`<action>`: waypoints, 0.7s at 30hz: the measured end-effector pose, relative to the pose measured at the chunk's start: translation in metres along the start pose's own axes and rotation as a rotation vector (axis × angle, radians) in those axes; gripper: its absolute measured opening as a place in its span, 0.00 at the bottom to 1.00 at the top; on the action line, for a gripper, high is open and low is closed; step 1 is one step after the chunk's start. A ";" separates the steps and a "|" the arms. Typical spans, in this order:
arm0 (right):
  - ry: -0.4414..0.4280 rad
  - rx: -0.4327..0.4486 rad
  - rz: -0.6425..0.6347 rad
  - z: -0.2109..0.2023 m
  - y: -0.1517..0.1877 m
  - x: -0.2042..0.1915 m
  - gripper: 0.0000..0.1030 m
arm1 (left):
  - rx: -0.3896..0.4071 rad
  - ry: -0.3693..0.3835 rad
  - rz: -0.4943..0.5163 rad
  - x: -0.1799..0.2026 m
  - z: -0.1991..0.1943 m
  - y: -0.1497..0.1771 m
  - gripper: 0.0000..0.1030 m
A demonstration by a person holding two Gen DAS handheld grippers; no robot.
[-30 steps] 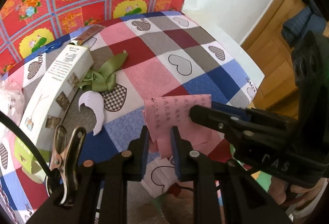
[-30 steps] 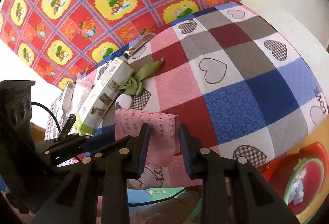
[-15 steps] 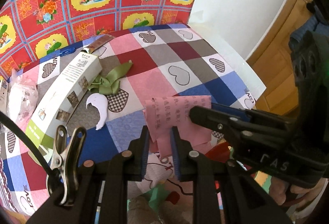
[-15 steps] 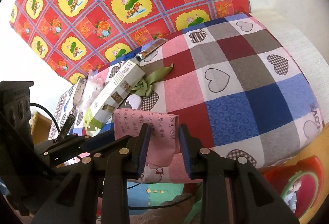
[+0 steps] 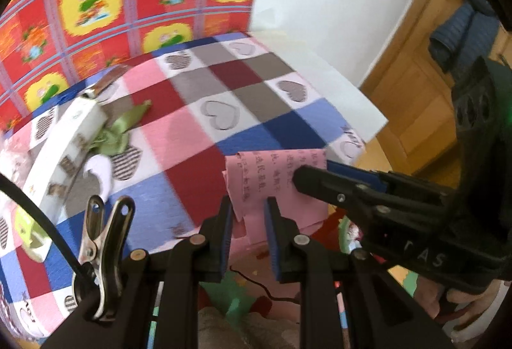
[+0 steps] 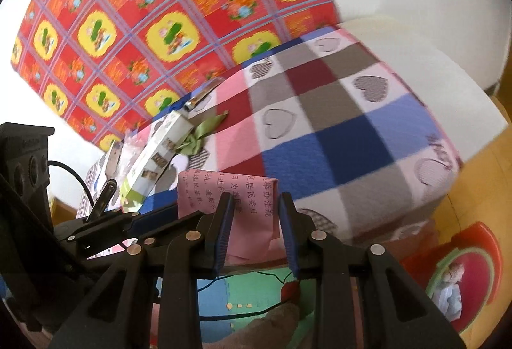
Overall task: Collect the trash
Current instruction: 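Lift the pink paper with both grippers and carry it over the bucket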
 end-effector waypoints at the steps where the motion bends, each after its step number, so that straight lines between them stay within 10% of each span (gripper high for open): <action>1: 0.006 0.006 0.015 -0.004 0.003 0.005 0.30 | -0.006 0.007 0.006 0.005 0.001 0.001 0.18; 21: 0.234 0.128 0.394 -0.102 0.117 0.135 0.30 | -0.201 0.169 0.343 0.169 0.070 0.061 0.18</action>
Point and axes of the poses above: each gripper's, at about its wrist camera, not at the fingertips, and z roughly the way its jaws point, x to its right, y to its underside, the point moved 5 cm from there along z, roughly the way its jaws point, and after that the axes turned 15 degrees about -z, right-handed, at the moved point
